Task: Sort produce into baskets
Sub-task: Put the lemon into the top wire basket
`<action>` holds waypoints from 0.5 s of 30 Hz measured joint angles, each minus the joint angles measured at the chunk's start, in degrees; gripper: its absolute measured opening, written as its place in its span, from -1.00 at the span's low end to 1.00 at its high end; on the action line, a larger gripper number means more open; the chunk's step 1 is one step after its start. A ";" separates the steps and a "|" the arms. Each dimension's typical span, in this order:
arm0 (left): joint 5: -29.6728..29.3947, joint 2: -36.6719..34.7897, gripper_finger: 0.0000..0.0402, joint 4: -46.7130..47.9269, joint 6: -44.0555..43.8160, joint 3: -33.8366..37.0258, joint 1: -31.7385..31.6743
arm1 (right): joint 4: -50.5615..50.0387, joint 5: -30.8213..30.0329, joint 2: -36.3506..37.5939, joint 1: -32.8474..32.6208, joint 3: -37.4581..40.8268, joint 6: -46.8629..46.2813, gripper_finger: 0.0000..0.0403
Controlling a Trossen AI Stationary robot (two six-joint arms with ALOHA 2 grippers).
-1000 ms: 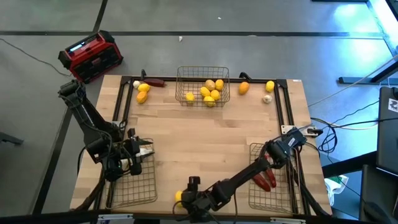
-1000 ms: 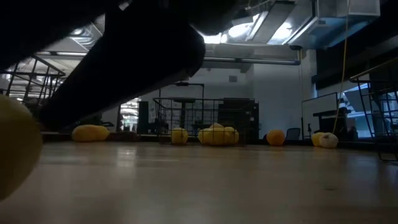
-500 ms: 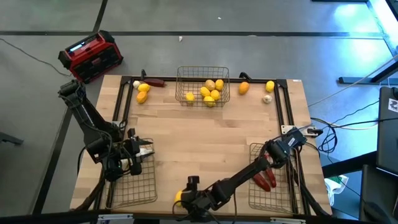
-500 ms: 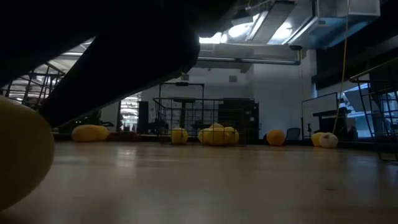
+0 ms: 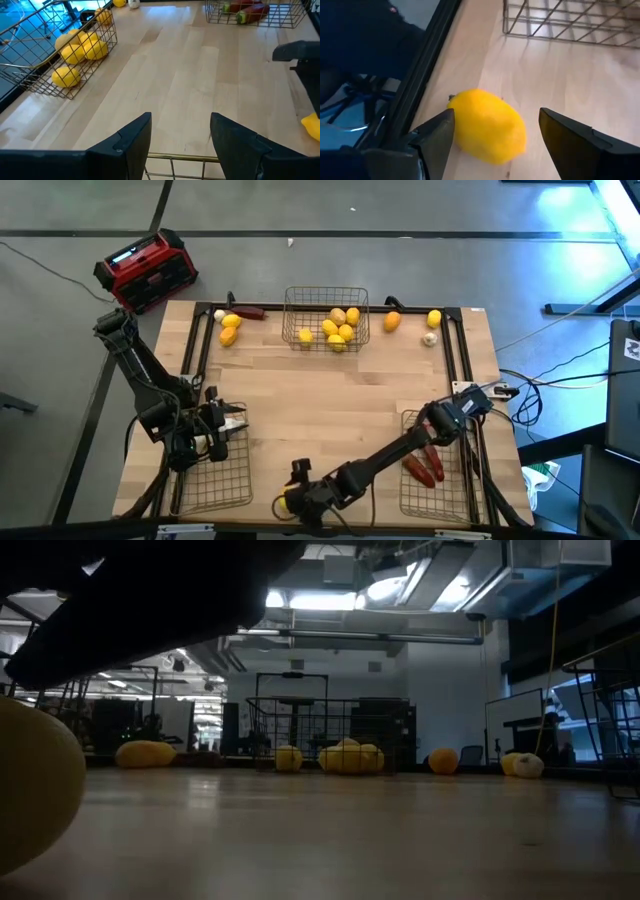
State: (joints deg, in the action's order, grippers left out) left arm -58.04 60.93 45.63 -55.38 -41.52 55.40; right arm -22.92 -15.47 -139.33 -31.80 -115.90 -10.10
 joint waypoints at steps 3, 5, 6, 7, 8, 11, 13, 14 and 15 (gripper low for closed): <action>0.00 0.00 -0.01 0.00 -0.01 0.00 0.00 | 0.81 4.46 -0.44 0.89 0.00 0.04 0.42; 0.00 0.00 -0.01 0.01 -0.04 0.00 0.00 | 0.72 6.47 -0.55 1.29 0.00 0.13 0.42; 0.00 0.00 -0.01 0.03 -0.03 0.00 0.00 | 0.76 7.05 -0.60 1.36 0.00 0.20 0.42; 0.00 0.00 -0.01 0.04 0.01 0.00 0.00 | 0.85 7.45 -0.66 1.59 0.00 0.48 0.42; 0.00 0.00 -0.01 0.03 0.01 0.00 0.00 | 0.81 7.66 -0.74 1.54 0.00 1.03 0.42; 0.00 0.00 -0.01 0.04 -0.04 0.00 0.00 | 0.65 8.44 -1.23 1.58 0.00 2.54 0.42; 0.00 0.00 -0.01 0.02 -0.06 0.00 0.00 | 0.10 8.53 -1.44 1.59 0.00 3.26 0.42; -0.01 0.00 -0.01 0.04 -0.12 0.00 0.00 | -0.10 8.53 -1.52 1.64 0.00 3.58 0.42; -0.01 0.00 -0.01 0.02 -0.12 0.00 0.00 | -0.09 8.53 -1.53 1.85 0.00 4.18 0.42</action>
State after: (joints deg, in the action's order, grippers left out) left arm -58.05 60.93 45.65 -55.51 -41.52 55.40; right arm -23.00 -6.94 -140.86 -29.95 -115.90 -5.93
